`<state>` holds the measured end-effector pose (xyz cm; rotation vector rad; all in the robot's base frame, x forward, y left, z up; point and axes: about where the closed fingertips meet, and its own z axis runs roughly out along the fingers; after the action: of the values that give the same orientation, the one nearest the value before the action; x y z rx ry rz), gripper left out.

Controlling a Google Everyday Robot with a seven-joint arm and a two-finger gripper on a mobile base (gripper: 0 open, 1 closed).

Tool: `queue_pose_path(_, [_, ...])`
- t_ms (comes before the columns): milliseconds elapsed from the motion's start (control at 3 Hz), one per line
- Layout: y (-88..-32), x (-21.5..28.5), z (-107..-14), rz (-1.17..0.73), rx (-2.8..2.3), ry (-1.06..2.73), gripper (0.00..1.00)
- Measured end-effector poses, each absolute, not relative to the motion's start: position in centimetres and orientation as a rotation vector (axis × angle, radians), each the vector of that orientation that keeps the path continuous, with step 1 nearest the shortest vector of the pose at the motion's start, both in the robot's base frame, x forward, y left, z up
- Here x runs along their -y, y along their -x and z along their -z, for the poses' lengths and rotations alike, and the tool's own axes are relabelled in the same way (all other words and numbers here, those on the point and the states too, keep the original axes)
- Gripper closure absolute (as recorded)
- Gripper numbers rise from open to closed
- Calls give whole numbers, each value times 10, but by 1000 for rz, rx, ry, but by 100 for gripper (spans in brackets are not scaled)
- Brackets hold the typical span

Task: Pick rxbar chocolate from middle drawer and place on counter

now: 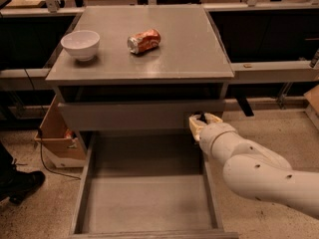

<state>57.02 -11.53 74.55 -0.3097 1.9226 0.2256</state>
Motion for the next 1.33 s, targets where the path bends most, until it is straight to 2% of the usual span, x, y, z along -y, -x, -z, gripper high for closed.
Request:
queue_pose_path(333, [-595, 140, -788, -174, -1832, 285, 100])
queue_pose_path(1000, [-656, 150, -863, -109, -1669, 284, 100])
queue_pose_path(1333, [-666, 156, -907, -13, -1591, 297, 100])
